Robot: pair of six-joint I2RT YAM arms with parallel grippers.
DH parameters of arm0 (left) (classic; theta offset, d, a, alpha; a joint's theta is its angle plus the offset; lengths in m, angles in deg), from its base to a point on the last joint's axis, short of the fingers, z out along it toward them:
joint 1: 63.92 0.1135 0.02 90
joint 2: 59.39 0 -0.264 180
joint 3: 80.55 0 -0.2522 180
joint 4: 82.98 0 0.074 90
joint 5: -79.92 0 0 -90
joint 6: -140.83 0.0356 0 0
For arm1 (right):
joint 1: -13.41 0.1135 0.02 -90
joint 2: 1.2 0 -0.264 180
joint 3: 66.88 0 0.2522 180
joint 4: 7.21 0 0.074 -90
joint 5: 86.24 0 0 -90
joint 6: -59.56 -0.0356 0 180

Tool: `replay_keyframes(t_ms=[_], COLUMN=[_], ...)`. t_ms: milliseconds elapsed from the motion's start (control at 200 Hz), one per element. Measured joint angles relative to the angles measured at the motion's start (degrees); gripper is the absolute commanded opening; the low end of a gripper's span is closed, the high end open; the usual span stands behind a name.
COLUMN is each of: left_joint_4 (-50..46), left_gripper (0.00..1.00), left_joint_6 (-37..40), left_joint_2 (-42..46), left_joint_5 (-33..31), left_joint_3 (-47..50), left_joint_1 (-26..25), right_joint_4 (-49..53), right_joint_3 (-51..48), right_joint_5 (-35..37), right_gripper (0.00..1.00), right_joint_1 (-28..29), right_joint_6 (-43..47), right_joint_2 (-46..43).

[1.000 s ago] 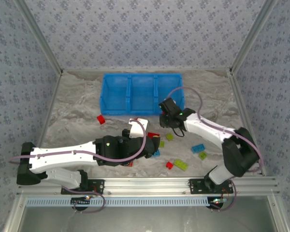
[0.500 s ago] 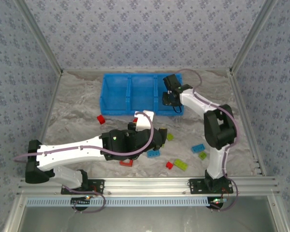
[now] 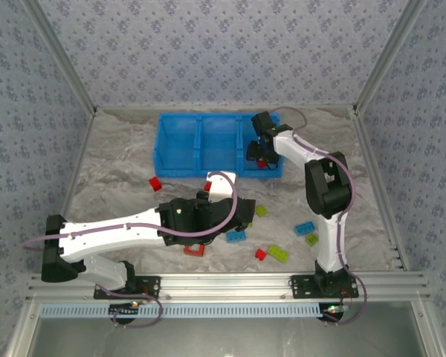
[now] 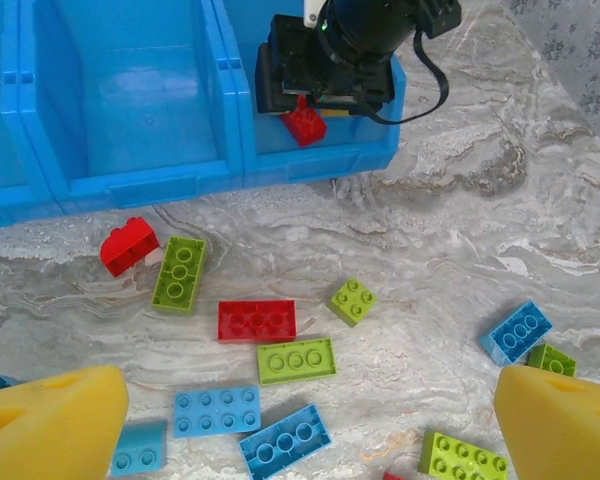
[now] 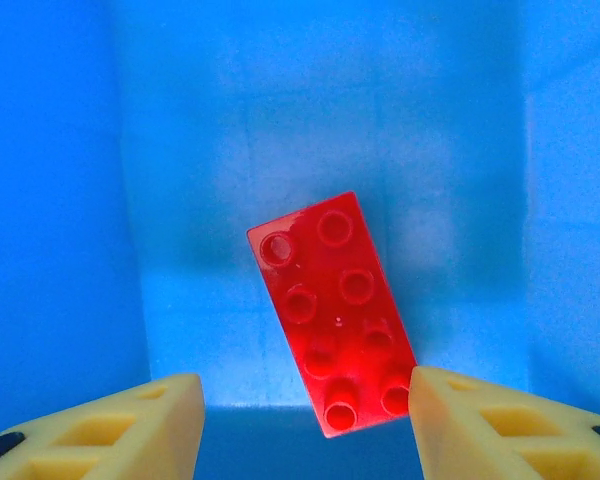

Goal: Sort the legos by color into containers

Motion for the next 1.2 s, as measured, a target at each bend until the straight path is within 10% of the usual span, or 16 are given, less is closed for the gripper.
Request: replay_keyframes(t_ms=[340,665,1199], left_joint_4=[-0.66,4.57,8.2], left_gripper=[0.91,0.88,0.81], left_joint_6=[0.52,5.97,12.85], left_joint_2=[3.85,0.59,-26.14], left_joint_5=[10.01,21.05,27.78], left_joint_3=[9.27,16.44,1.77], left_joint_1=[12.94,24.46,28.89], right_joint_4=[-4.2,-15.13,-17.0], right_joint_3=[-11.19,-48.37,-60.7], right_joint_5=[2.27,-0.44,0.76], right_gripper=[0.59,0.69,0.7], right_joint_1=[1.73,20.74,32.57], right_joint_6=[0.26,2.43,2.21], right_joint_2=[-34.6,-78.25,-86.99])
